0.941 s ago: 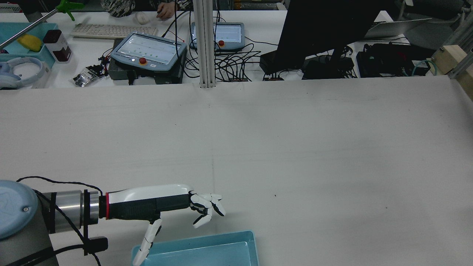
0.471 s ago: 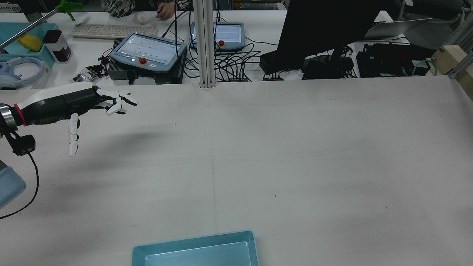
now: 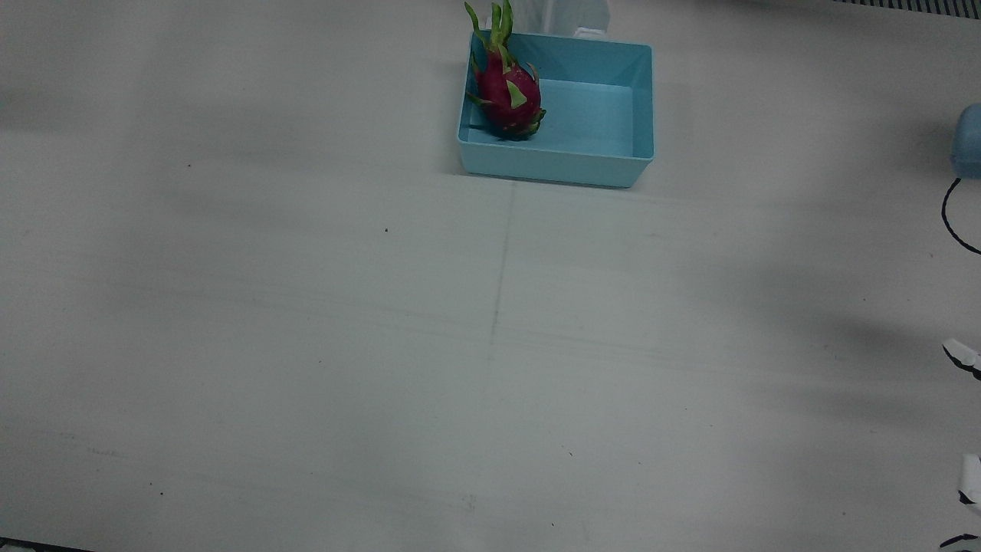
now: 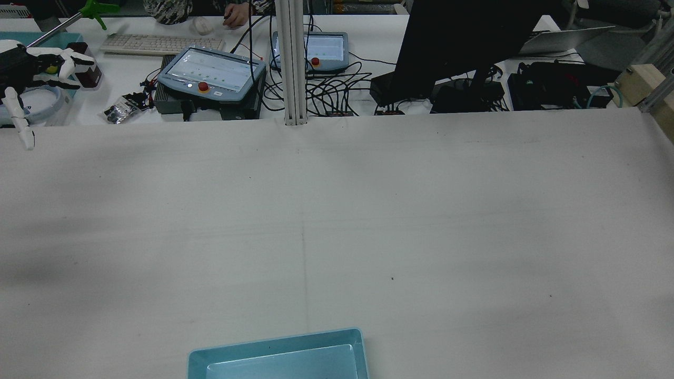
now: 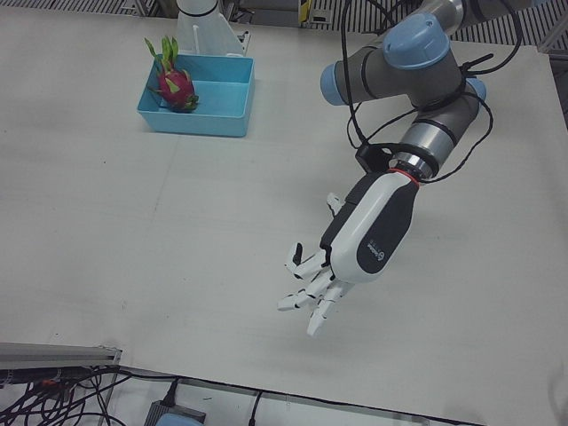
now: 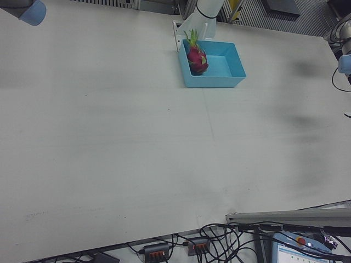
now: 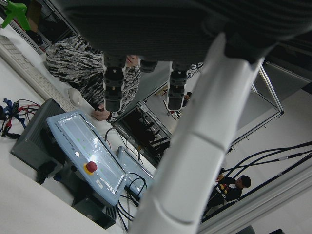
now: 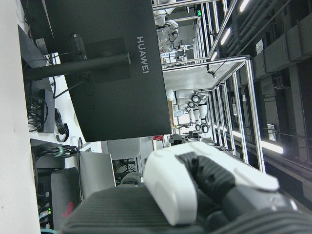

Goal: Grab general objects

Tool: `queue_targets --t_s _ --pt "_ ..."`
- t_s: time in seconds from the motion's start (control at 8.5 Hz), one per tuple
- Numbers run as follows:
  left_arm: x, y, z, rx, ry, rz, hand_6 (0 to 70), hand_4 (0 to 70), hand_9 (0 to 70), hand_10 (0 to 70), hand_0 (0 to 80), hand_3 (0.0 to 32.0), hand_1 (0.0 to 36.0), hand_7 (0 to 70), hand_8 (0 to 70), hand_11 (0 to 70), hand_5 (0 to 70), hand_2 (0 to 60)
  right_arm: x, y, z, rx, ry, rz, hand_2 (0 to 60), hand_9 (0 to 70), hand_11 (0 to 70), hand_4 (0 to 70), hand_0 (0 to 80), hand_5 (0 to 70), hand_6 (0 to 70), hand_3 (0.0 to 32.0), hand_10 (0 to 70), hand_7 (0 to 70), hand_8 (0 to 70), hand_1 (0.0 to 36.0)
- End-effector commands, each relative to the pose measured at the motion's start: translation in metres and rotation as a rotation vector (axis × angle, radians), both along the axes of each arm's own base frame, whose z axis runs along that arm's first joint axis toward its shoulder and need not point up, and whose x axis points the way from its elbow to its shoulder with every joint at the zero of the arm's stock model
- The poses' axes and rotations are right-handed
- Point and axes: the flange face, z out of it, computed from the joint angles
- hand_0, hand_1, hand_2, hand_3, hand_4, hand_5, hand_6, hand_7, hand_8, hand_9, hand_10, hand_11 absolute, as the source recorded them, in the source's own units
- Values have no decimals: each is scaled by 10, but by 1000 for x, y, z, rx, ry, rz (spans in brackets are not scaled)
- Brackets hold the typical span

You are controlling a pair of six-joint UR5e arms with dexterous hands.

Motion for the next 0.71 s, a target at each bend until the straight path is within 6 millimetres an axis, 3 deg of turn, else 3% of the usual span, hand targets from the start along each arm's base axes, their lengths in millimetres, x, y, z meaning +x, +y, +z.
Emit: queue_targets --t_s 0.0,0.12,0.24,0.47,0.59 --pt "-38 -13 16 -28 -2 -155 104 149 20 65 800 126 308 171 10 131 700 0 0 0 0 0 0 0 0 0 0 0 0 0 0 0 0 0 0 0" --pt "-47 -21 51 -109 102 -300 45 59 7 39 800 212 305 109 0 96 700 0 0 0 0 0 0 0 0 0 0 0 0 0 0 0 0 0 0 0" --pt "-34 -33 90 -152 279 -343 30 0 2 27 800 228 281 84 0 78 689 0 0 0 0 -2 0 0 0 0 0 0 0 0 0 0 0 0 0 0" --pt "-33 -34 90 -127 293 -330 50 36 7 28 800 170 274 106 0 78 700 0 0 0 0 0 0 0 0 0 0 0 0 0 0 0 0 0 0 0" --pt "-36 -26 104 -122 300 -328 43 54 4 2 800 146 287 94 0 42 659 0 0 0 0 0 0 -1 0 0 0 0 0 0 0 0 0 0 0 0"
